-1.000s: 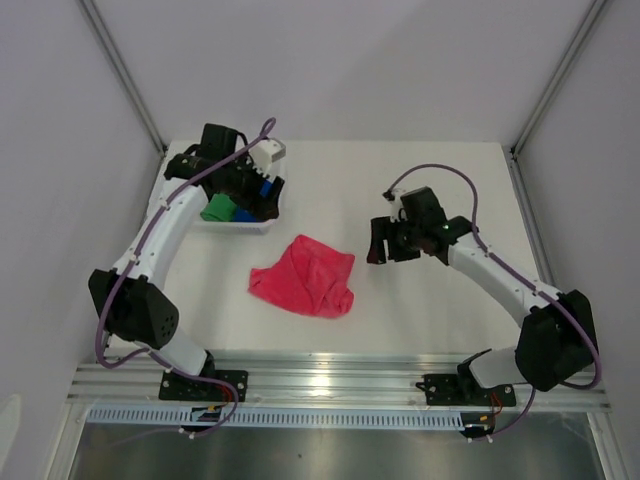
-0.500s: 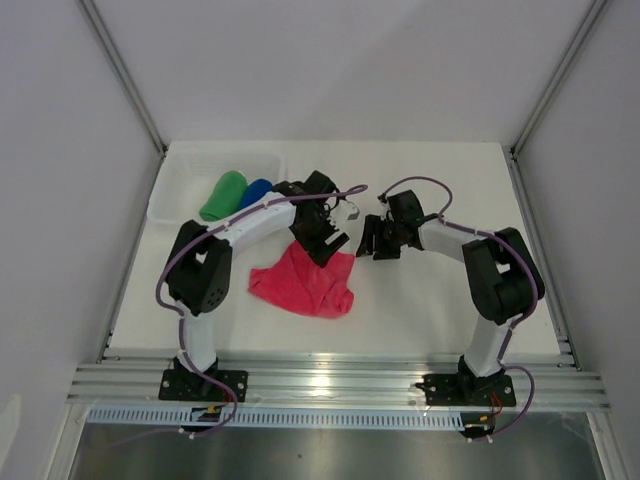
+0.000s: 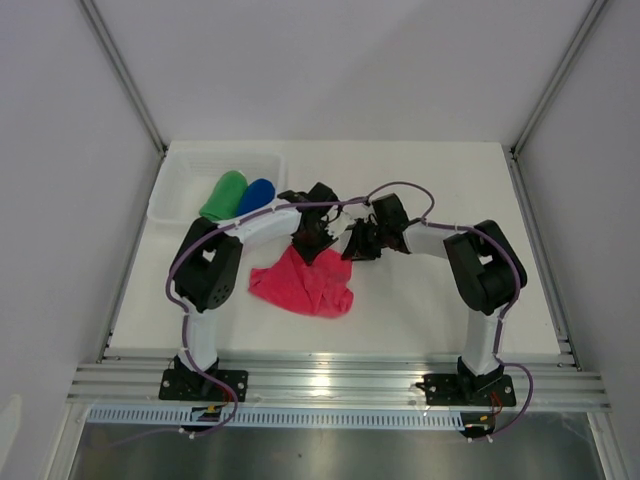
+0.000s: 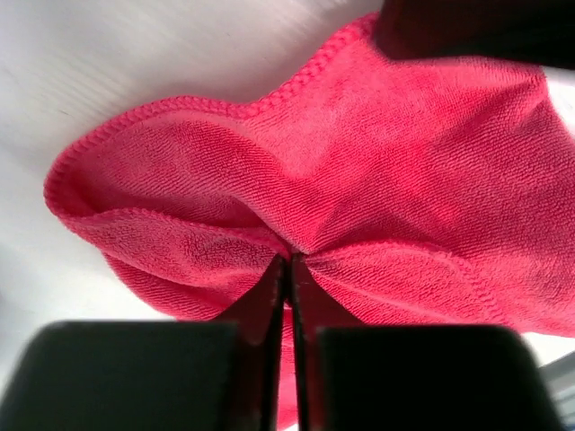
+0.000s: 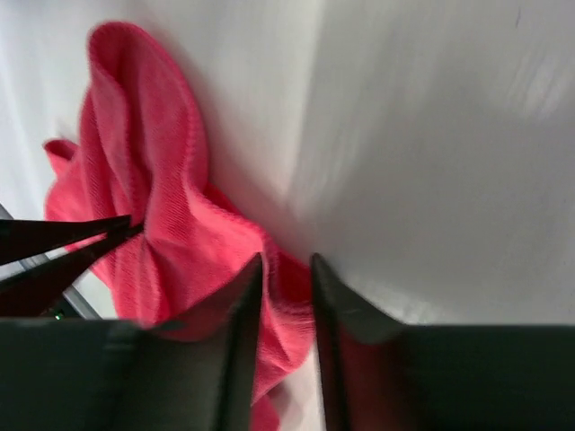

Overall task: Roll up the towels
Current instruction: Flatten the towel

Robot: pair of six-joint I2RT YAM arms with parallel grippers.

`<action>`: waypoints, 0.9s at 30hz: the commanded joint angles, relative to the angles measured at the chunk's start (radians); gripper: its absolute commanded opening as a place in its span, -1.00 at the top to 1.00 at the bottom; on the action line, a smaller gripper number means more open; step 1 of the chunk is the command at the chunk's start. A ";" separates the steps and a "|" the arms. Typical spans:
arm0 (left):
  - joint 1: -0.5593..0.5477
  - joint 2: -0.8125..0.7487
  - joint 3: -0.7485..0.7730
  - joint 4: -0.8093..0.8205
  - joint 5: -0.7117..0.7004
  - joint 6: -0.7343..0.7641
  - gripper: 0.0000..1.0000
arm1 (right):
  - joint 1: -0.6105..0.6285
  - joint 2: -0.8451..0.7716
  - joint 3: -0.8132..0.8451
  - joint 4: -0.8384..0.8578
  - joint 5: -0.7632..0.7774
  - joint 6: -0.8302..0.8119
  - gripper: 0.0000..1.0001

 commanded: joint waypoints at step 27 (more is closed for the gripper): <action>0.187 -0.500 0.566 -0.061 0.047 0.232 0.99 | -0.412 -0.726 0.423 -0.474 0.264 -0.389 1.00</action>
